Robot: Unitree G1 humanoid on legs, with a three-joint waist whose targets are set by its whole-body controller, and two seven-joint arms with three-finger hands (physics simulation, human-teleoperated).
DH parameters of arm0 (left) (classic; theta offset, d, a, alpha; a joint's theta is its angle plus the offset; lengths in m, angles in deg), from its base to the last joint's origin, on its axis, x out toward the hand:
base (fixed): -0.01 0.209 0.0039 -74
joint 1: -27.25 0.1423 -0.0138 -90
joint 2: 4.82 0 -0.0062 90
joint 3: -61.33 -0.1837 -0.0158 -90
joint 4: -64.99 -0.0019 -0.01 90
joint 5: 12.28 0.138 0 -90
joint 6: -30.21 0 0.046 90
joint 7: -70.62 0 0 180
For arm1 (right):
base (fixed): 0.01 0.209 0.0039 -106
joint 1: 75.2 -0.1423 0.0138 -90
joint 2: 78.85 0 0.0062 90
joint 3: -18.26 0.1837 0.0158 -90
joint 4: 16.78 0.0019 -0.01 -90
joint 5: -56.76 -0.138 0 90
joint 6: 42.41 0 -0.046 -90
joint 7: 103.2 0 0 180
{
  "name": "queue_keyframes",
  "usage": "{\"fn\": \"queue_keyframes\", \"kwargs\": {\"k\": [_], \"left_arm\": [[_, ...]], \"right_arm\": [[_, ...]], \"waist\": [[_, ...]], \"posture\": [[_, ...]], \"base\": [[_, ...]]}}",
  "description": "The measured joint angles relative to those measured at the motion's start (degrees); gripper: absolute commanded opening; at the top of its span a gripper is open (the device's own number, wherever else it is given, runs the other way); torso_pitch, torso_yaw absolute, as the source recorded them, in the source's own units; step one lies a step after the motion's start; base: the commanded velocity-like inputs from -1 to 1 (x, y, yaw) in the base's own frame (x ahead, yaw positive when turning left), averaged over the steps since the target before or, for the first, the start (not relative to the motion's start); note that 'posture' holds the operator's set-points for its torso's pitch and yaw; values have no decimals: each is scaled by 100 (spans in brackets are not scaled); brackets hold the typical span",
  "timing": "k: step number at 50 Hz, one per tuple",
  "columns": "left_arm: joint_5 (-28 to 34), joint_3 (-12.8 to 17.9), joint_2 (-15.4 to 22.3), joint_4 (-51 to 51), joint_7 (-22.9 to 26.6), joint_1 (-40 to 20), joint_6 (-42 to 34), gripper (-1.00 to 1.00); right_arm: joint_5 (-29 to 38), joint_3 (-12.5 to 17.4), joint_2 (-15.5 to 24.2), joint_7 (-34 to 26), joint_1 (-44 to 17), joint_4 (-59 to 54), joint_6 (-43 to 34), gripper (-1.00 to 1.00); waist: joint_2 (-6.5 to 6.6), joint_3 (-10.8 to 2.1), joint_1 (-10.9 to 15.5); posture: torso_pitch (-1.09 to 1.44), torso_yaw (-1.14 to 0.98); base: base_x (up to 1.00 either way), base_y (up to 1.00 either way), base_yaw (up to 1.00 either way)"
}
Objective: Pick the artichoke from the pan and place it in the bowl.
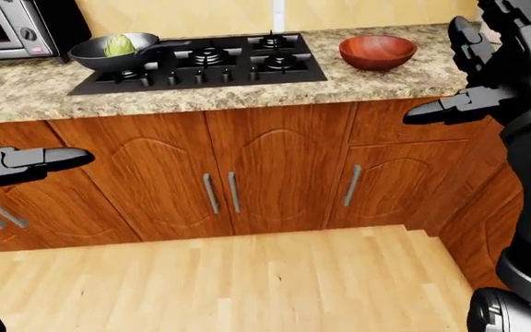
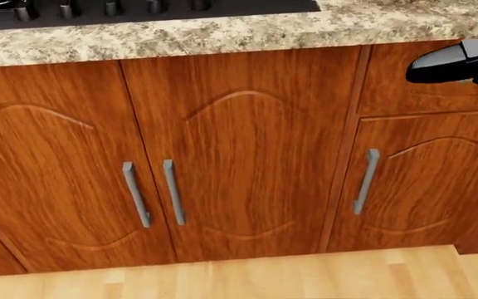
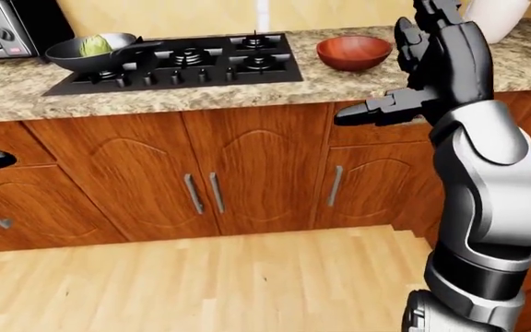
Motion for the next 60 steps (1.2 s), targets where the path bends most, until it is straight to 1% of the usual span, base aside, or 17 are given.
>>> {"fn": "queue_keyframes", "kwargs": {"k": [6,16,18,21,23,27,29,30,34,41,43,46,48,52,54,58,60], "left_arm": [[2,123,33,-113,-101,40,-44,100],[-108,144,107,-52,-132,17,-44,100],[-128,106,58,-11,-133,34,-50,100],[-179,23,76,-21,-105,43,-113,100],[-183,54,107,-15,-105,21,-112,100],[-167,131,145,60,-130,-12,-35,100],[-170,131,161,64,-135,-19,-21,100],[-171,149,186,41,-139,-24,-19,100],[-130,189,139,-114,-189,47,-83,100],[-174,184,196,21,-179,-8,-82,100],[-188,150,132,62,-168,18,-55,100],[-221,76,132,7,-142,36,-107,100],[-221,100,158,6,-149,13,-123,100],[-224,165,197,99,-176,-21,-84,100],[-235,174,221,104,-180,-33,-79,100],[-205,247,195,-20,-227,43,-125,100],[-199,237,212,-29,-236,26,-152,100]], "right_arm": [[-129,-142,-6,-42,-40,49,-35,100],[-154,-80,78,-27,-130,66,-18,100],[-154,-45,103,-21,-109,38,-33,100],[-129,-16,112,-1,-50,-40,-120,100],[-125,-22,140,1,-98,-13,-143,100],[-151,25,189,-15,-167,118,-77,100],[-156,20,200,-15,-194,101,-82,100],[-160,1,171,-15,-201,108,-87,100],[-229,-173,135,-92,-133,88,-164,100],[-215,-34,226,-78,-262,182,-160,100],[-204,15,244,-68,-233,178,-135,100],[-173,19,242,-50,-184,81,-203,100],[-171,1,256,-54,-217,81,-224,100],[-199,19,290,-72,-269,141,-212,100],[-207,8,302,-76,-300,135,-223,100],[-268,-147,224,-140,-217,172,-258,100],[-283,-147,234,-161,-228,145,-292,100]], "waist": [[-118,11,55],[-597,12,87],[-475,61,29],[-569,5,8],[-533,-31,30],[-222,51,19],[24,18,8],[53,-15,35],[-120,56,101],[-646,40,48],[-555,45,-33],[-607,-24,-18],[-529,-23,16],[-184,71,7],[84,26,6],[-9,59,101],[-135,49,83]], "posture": [[0,0],[0,0],[0,0],[0,0],[0,0],[0,0],[0,0],[0,0],[0,0],[0,0],[0,0],[0,0],[0,0],[0,0],[0,0],[0,0],[0,0]], "base": [[0,26,0],[0,27,0],[0,27,0],[0,27,0],[0,26,0],[0,27,0],[0,27,0],[0,28,0],[0,27,0],[0,27,0],[0,27,0],[0,28,0],[0,27,0],[0,27,0],[0,28,0],[1,28,0],[3,27,0]]}}
